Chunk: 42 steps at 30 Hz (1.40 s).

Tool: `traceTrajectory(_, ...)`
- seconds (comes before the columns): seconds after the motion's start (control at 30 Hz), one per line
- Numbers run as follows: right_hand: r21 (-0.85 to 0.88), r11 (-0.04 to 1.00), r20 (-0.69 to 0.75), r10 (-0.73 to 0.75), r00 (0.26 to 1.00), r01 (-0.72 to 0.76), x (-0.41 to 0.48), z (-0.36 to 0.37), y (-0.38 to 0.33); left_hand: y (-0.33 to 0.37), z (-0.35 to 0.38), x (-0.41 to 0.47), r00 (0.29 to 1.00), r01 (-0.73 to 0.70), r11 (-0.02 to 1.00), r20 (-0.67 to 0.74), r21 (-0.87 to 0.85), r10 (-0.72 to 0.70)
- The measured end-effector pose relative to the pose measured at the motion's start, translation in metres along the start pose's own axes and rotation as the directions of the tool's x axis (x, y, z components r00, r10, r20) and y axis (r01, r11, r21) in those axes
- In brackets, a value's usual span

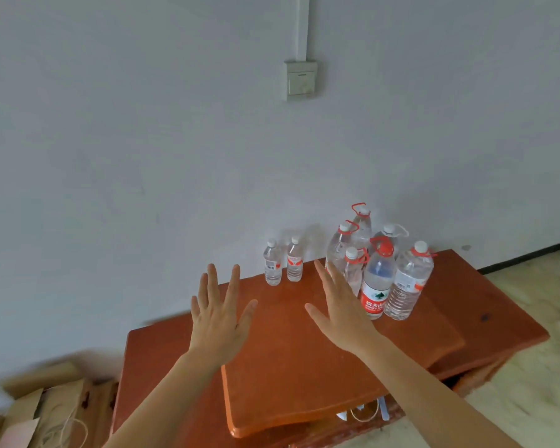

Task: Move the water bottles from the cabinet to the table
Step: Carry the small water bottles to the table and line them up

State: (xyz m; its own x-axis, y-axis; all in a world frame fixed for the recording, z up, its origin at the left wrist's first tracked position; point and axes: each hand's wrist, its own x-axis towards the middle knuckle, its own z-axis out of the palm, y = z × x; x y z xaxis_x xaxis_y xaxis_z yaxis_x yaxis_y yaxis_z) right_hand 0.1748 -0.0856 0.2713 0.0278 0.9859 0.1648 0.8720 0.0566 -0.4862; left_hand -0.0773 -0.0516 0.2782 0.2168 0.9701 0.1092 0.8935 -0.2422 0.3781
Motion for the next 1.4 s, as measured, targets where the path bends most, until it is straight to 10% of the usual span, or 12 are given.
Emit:
traceTrajectory(0.4,0.277,0.940,0.062,0.189,0.980,-0.199,0.150,0.102,0.100,-0.028,0.116,0.165,0.971,0.186,0.966,0.183,-0.178,-0.153)
traceTrajectory(0.83,0.551,0.734,0.151,0.381,0.912,-0.398,0.257,0.262,0.207,-0.049,0.297,0.322,0.925,0.377,0.661,0.295,-0.649,-0.238)
traceTrajectory(1.17,0.691,0.652,0.099,0.344,0.934,-0.313,0.309,0.303,0.222,-0.067,0.345,0.337,0.964,0.265,0.844,0.114,-0.466,-0.240)
traceTrajectory(1.4,0.543,0.796,-0.003,0.318,0.948,-0.266,0.279,0.310,0.227,-0.067,0.336,0.296,0.973,0.232,0.855,0.100,-0.464,-0.209)
